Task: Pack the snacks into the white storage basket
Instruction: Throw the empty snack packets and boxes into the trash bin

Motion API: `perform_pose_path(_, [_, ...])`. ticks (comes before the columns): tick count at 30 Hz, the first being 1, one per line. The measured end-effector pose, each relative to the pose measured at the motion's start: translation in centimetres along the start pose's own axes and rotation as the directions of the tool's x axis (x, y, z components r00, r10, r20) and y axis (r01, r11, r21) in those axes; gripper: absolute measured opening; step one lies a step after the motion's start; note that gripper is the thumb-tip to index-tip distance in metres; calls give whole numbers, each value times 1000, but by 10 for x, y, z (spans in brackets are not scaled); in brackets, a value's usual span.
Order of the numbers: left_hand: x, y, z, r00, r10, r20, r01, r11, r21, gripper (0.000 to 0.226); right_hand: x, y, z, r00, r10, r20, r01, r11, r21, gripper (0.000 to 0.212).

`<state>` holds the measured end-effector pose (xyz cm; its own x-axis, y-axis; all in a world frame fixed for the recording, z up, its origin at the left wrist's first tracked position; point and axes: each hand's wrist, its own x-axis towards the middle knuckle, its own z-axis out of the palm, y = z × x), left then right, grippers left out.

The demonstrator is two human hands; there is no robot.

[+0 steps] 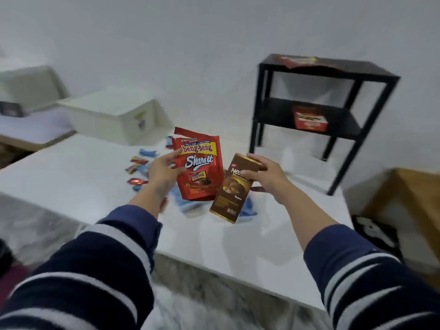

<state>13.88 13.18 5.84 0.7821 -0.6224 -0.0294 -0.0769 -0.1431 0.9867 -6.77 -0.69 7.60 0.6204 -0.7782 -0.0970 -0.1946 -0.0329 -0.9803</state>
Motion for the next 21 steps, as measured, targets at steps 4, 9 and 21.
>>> perform_pose_path(4, [-5, -15, -99, 982, -20, -190, 12, 999, -41, 58, 14, -23, 96, 972, -184, 149, 192, 981, -40, 47])
perform_pose_path(9, [-13, -43, -236, 932, -38, -361, 21, 998, -51, 59, 28, -43, 243, 905, -275, 324, 301, 953, -29, 46])
perform_pose_path(21, [-57, -116, -531, 715, -76, -695, 163, 985, 60, 57, 11, -59, 585, 747, -294, 596, 364, 931, 3, 47])
